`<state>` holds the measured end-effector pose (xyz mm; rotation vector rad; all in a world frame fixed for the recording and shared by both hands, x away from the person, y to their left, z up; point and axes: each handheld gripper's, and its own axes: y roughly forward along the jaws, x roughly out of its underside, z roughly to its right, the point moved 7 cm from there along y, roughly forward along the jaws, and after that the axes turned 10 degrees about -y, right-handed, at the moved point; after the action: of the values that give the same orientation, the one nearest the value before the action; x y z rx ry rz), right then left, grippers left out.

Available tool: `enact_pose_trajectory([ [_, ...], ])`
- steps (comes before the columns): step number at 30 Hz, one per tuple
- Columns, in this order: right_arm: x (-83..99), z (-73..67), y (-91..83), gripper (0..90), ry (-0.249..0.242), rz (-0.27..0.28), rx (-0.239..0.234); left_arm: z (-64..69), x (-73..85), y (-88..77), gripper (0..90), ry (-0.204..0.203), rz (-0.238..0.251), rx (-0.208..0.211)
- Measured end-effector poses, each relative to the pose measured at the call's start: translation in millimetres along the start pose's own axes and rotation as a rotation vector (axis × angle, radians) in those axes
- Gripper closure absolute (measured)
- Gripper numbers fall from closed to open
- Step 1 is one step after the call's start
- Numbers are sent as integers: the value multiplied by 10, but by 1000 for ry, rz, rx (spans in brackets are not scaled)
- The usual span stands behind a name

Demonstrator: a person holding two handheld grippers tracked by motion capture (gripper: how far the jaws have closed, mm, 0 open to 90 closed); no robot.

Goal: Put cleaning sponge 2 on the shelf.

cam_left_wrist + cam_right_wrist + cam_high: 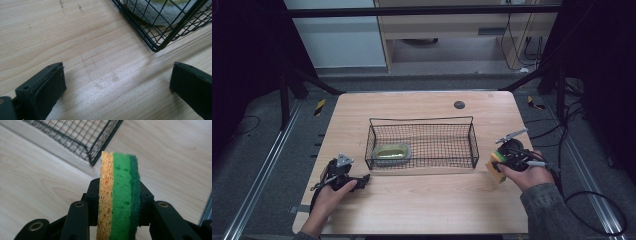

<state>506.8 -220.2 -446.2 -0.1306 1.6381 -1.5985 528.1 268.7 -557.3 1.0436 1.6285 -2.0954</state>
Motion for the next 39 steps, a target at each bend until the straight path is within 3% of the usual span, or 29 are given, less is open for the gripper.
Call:
enact_pose_trajectory([
  [8, -167, 317, -143, 636, -7, 40, 63, 0, 0, 0, 0, 0, 1, 0],
  [17, -590, 520, -249, 637, -54, 100, 120, 0, 0, 0, 0, 0, 1, 1],
  [27, -1039, 460, -237, 636, -122, 147, 118, 1, 1, 1, 0, 0, 1, 4],
  [39, -1246, 301, -77, 638, -172, 207, 56, 2, -2, 4, 0, 0, 2, 5],
])
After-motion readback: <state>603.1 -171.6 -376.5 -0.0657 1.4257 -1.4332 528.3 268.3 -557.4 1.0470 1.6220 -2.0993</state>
